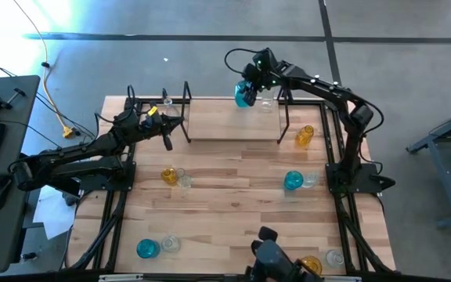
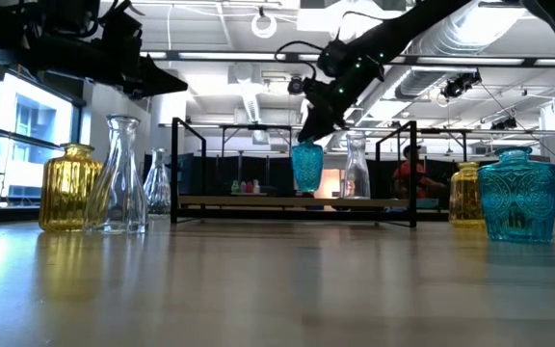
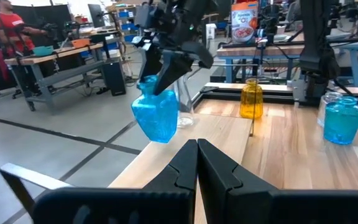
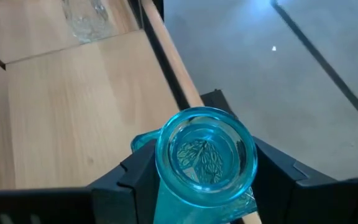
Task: Sort vases onto shelf
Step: Put the blue vase on the shelf
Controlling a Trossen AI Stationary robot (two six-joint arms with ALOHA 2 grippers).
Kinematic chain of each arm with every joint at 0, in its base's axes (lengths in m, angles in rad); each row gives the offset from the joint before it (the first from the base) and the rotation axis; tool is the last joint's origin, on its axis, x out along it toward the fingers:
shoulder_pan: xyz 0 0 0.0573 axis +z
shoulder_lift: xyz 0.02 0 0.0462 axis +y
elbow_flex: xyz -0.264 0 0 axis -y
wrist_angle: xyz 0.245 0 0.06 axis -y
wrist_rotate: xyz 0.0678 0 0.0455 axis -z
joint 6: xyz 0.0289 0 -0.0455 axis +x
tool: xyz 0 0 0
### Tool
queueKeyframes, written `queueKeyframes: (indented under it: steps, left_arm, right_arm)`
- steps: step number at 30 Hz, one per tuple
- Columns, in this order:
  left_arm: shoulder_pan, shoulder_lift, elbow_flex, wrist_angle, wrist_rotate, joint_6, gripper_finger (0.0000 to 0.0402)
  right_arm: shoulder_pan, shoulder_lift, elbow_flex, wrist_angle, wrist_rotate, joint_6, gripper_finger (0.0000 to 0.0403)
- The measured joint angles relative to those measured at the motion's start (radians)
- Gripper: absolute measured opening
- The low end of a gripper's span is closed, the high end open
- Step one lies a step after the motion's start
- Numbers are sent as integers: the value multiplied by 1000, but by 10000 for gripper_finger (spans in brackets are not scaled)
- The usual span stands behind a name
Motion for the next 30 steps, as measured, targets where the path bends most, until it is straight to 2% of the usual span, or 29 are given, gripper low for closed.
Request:
queueKeyframes:
  steps: [12,21,30]
  left_arm:
    - [0,0,0,0,3,-2,0]
    - [0,0,0,0,3,-2,0]
    - [-1,0,0,0,3,-2,0]
  right_arm:
    - [1,31,0,-10,8,-10,175]
    - [16,30,2,-40,87,-19,220]
    - [21,9,1,-85,106,-29,225]
